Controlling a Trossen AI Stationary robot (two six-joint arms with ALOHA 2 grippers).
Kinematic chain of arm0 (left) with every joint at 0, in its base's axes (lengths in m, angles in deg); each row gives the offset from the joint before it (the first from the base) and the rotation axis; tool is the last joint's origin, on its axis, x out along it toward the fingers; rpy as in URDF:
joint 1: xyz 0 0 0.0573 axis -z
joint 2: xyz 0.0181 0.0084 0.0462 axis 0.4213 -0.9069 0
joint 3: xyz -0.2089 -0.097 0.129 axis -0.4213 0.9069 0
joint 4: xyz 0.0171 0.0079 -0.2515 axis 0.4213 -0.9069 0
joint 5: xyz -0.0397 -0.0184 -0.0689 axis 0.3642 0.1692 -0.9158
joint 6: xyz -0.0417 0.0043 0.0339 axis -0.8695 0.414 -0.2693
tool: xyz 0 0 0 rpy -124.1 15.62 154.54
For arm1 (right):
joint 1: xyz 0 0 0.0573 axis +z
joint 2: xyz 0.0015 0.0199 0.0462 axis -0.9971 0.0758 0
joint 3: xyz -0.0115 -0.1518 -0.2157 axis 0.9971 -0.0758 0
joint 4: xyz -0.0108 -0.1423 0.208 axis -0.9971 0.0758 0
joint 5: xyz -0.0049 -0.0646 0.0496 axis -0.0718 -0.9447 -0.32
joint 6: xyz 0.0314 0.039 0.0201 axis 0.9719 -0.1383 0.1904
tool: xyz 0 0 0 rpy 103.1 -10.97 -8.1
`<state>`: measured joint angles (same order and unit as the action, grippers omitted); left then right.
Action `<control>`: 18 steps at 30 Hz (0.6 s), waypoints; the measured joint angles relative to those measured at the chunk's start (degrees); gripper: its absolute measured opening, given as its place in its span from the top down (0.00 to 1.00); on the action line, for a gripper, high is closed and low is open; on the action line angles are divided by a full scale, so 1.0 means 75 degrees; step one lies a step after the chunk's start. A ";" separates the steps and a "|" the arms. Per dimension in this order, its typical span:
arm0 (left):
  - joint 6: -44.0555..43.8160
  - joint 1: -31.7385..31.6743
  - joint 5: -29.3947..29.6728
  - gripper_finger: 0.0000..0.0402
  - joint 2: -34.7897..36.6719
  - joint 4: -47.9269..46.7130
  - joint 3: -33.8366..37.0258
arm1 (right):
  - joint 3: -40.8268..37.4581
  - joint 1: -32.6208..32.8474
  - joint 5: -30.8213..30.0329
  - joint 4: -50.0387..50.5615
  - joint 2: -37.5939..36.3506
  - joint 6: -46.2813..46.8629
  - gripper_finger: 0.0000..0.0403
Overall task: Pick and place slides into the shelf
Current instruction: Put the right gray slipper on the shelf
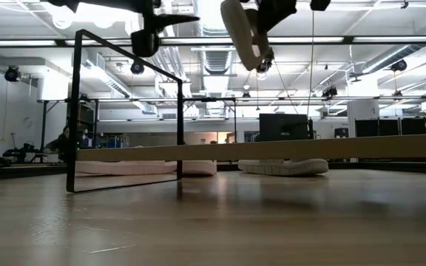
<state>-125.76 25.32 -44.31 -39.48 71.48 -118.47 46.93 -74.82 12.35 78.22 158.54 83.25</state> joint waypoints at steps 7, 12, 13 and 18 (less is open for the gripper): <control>0.0333 0.0012 -0.0005 0.56 -0.0672 -0.0967 -0.0951 | 0.0000 -0.0252 -0.0093 -0.0214 0.0000 -0.0522 0.98; 0.0374 0.0015 0.0300 0.56 -0.0713 -0.1543 -0.1347 | 0.0000 -0.0320 -0.0340 -0.0235 0.0000 -0.0522 0.98; 0.0415 0.0013 0.0444 0.56 -0.0711 -0.1812 -0.1413 | 0.0000 -0.0341 -0.0386 -0.0240 0.0000 -0.0519 0.98; 0.0618 0.0012 0.0740 0.56 -0.0690 -0.2424 -0.1608 | 0.0000 -0.0445 -0.0509 -0.0393 0.0000 -0.0576 0.98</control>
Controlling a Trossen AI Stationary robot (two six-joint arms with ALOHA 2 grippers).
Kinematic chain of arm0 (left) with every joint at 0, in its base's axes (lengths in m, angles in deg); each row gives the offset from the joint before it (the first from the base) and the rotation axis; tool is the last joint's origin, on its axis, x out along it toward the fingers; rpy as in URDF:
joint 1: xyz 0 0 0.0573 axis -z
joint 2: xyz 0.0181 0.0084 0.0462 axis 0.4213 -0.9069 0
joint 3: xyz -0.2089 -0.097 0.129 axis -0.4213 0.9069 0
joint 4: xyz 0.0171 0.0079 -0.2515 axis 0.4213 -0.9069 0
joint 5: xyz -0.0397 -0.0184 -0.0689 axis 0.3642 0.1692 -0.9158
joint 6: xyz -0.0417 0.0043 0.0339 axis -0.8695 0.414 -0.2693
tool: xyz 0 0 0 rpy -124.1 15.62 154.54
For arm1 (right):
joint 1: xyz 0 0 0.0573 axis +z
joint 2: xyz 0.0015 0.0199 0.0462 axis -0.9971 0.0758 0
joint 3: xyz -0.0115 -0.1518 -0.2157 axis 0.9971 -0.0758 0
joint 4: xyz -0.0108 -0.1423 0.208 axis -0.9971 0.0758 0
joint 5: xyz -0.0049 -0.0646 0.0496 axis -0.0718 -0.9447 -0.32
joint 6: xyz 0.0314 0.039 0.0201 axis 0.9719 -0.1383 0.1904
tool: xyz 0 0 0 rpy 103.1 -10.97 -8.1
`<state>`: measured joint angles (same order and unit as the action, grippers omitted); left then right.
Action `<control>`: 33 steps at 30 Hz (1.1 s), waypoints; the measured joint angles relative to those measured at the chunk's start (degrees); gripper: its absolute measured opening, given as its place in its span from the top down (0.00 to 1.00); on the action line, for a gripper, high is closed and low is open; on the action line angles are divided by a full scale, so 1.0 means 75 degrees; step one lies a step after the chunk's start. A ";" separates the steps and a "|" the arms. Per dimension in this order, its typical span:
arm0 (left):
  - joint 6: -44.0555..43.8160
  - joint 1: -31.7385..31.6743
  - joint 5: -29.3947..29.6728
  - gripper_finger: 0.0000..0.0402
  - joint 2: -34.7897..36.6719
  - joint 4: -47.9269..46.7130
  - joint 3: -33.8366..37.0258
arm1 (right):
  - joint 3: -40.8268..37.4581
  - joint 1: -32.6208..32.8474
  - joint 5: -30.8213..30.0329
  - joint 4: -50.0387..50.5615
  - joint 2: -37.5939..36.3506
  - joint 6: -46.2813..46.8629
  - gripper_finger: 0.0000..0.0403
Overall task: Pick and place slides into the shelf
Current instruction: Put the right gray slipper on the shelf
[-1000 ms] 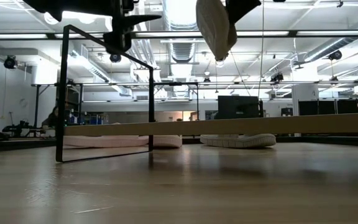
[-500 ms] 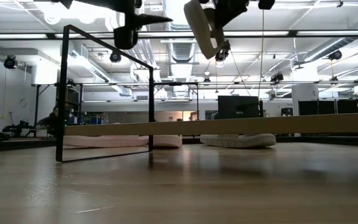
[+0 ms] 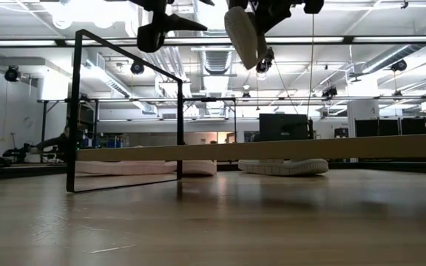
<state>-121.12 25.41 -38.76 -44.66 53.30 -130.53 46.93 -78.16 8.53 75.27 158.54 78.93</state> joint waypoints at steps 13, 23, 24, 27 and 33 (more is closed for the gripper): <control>0.1041 0.0062 0.0258 0.56 0.0176 0.0068 0.0031 | 0.0000 -0.0236 -0.0316 -0.0445 0.0000 0.0404 0.98; 0.4415 0.0536 0.1274 0.56 0.0271 0.0495 0.0076 | 0.0000 -0.0526 -0.0313 -0.0455 0.0000 0.1554 0.98; 0.4789 0.0631 0.1536 0.56 0.0271 0.0497 0.0077 | 0.0000 -0.0571 -0.0311 -0.0458 -0.0003 0.1647 0.98; 0.5880 0.0969 0.2638 0.56 0.0254 0.0539 0.0090 | 0.0000 -0.0675 -0.0325 -0.0497 -0.0015 0.1890 0.98; 0.7305 0.1448 0.4496 0.56 -0.0099 0.1120 0.0093 | 0.0000 -0.0768 -0.0688 -0.1223 -0.0015 0.2006 0.98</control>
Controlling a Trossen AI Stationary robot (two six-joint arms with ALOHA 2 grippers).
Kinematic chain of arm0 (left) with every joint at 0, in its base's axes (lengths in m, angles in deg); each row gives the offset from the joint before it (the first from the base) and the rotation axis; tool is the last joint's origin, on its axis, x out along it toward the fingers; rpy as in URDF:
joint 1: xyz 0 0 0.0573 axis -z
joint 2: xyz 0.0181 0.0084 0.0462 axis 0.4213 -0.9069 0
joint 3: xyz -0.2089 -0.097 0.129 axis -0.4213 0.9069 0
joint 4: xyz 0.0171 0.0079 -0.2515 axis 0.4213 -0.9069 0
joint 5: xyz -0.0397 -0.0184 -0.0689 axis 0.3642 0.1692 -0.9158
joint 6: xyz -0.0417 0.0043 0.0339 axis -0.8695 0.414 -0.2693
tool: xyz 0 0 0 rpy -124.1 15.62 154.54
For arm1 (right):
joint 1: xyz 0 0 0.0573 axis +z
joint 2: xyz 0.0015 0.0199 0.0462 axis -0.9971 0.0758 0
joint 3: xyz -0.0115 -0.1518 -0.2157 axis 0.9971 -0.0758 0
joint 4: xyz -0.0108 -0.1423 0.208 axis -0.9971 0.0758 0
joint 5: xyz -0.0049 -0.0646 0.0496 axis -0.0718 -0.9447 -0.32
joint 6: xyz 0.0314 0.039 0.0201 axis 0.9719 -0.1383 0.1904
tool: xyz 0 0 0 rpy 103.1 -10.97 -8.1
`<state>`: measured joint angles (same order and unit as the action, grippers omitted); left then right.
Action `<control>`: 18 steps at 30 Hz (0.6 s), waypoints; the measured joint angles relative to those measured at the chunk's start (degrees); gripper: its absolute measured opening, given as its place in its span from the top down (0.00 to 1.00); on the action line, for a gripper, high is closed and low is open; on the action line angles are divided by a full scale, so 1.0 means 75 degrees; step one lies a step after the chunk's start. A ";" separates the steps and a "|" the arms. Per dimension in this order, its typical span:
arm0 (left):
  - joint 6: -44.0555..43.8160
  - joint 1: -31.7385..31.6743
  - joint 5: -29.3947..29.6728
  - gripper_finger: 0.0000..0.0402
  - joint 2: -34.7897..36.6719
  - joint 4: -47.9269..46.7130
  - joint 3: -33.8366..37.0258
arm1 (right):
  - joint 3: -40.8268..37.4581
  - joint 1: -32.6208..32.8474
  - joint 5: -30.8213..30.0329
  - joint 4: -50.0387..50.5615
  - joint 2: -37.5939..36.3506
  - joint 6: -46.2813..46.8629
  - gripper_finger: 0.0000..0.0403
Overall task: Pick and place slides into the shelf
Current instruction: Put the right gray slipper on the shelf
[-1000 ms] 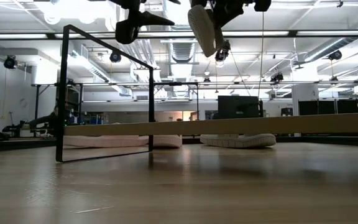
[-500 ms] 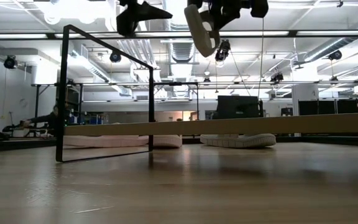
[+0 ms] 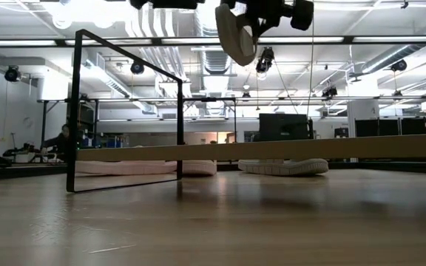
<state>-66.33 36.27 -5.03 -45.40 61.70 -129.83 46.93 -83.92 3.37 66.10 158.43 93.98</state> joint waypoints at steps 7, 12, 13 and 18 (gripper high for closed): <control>0.0281 0.0194 0.1355 0.56 -0.0576 0.0500 -0.0022 | 0.0000 -0.0189 -0.0285 -0.0657 -0.0003 -0.0539 0.98; 0.0298 0.0245 0.1653 0.56 -0.0751 0.1126 0.0000 | 0.0000 -0.0347 -0.0415 -0.0824 -0.0003 -0.0587 0.98; 0.0298 0.0245 0.1653 0.56 -0.0809 0.1304 -0.0003 | 0.0000 -0.0380 -0.0419 -0.0837 -0.0003 -0.0589 0.98; 0.0315 0.0245 0.1734 0.56 -0.1012 0.1551 -0.0050 | 0.0000 -0.0425 -0.0483 -0.0940 0.0047 -0.0858 0.98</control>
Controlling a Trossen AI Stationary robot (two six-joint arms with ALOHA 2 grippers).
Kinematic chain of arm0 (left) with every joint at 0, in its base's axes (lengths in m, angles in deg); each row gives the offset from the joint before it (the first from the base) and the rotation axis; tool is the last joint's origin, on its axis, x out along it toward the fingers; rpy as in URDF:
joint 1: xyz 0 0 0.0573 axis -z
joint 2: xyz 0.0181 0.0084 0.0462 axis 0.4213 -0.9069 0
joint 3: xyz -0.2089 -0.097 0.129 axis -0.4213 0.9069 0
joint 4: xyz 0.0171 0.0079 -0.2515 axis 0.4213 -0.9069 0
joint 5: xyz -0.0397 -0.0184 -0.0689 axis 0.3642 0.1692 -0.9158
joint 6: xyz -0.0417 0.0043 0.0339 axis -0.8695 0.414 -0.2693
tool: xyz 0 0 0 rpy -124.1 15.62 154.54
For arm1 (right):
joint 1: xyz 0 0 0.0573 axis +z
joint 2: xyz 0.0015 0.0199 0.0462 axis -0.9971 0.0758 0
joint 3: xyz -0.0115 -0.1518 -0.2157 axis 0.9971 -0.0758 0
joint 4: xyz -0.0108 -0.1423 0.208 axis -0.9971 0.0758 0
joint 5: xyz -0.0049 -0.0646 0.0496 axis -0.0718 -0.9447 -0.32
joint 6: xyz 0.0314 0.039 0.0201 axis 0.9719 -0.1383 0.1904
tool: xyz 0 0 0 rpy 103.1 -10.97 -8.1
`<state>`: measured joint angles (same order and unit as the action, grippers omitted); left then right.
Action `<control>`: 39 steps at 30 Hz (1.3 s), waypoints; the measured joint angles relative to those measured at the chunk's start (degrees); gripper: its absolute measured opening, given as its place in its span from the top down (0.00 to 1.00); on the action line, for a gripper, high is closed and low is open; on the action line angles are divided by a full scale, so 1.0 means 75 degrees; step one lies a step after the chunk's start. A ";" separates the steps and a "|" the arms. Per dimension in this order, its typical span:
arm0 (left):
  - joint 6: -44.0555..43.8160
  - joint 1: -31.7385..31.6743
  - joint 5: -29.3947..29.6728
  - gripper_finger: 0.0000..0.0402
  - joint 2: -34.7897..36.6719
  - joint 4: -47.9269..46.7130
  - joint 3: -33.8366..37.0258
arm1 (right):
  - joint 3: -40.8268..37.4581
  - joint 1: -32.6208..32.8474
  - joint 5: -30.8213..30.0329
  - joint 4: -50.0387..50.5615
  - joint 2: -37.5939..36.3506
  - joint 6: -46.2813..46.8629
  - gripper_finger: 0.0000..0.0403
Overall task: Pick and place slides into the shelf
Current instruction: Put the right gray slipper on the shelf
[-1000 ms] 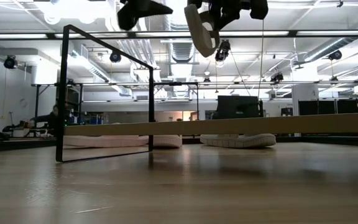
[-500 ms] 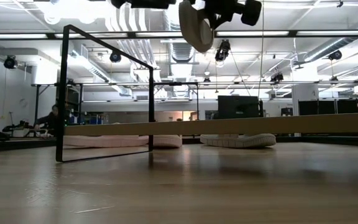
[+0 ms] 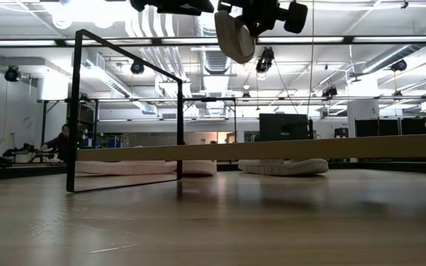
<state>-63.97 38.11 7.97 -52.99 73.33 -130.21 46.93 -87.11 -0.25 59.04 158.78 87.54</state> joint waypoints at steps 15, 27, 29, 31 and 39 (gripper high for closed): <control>0.0556 -0.0006 0.0057 0.56 -0.0541 0.0773 0.0029 | 0.0000 0.0026 0.0116 -0.0395 0.0003 -0.0339 0.98; 0.1576 0.0000 0.0210 0.56 -0.0994 0.2117 0.0023 | 0.0000 0.0136 0.0452 -0.0543 -0.0061 -0.0776 0.98; 0.1545 0.0000 0.0049 0.56 -0.1104 0.2119 0.0007 | 0.0000 0.0155 0.0673 -0.0930 -0.0061 -0.1275 0.98; 0.1564 0.0000 0.0012 0.56 -0.1202 0.2142 -0.0073 | 0.0000 0.0163 0.1043 -0.1513 -0.0061 -0.2240 0.98; 0.1587 0.0008 0.0437 0.56 -0.1269 0.2141 -0.0070 | 0.0003 0.0204 0.1315 -0.3051 -0.0064 -0.4612 0.98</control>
<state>-52.06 38.17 11.25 -62.50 89.39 -130.73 46.95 -85.58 9.61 36.16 158.30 52.95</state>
